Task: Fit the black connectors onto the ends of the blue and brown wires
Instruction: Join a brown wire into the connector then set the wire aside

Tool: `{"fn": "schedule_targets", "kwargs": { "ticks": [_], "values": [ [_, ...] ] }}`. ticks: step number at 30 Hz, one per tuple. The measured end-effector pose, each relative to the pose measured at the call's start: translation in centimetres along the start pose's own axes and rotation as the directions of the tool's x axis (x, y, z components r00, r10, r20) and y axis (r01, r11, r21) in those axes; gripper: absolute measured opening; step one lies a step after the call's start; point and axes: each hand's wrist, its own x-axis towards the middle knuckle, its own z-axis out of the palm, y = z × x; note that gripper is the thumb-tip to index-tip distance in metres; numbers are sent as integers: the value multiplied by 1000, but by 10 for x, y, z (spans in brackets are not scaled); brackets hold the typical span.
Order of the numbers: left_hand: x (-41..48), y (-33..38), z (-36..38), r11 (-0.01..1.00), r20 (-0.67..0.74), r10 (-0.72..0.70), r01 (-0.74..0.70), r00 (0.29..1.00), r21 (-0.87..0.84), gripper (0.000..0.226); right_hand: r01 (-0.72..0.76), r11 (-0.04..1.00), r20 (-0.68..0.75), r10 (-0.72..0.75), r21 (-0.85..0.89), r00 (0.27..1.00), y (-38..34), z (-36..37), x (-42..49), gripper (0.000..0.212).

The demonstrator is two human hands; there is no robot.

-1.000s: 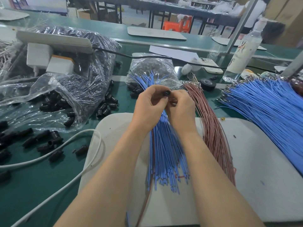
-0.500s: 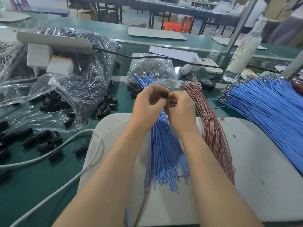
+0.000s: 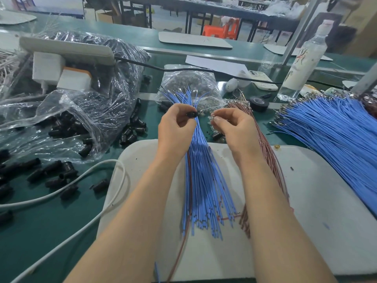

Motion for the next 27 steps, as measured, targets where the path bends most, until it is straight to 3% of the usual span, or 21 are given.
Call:
{"fn": "schedule_targets", "kwargs": {
  "ticks": [12, 15, 19, 24, 27],
  "values": [
    [-1, 1, 1, 998, 47, -10, 7, 999, 60, 23, 108, 975, -14, -113, -196, 993, -8, 3, -5, 21],
    [-3, 2, 2, 994, 76, 23, -31, 997, 101, 24, 168, 955, 36, -164, -244, 986, -12, 10, -10, 12],
    [-6, 2, 3, 984, 72, 84, -95, 994, 150, 22, 233, 907, 60, -227, -350, 972, -12, 16, -14, 17],
    [-6, -6, 7, 924, 96, 180, -201, 979, 326, 20, 275, 882, -3, -299, -382, 954, -15, 17, -16, 12],
    [-4, -10, 5, 870, 44, 182, -182, 982, 459, 11, 333, 852, -1, -365, -404, 931, -17, 18, -18, 10]
  ]
}}
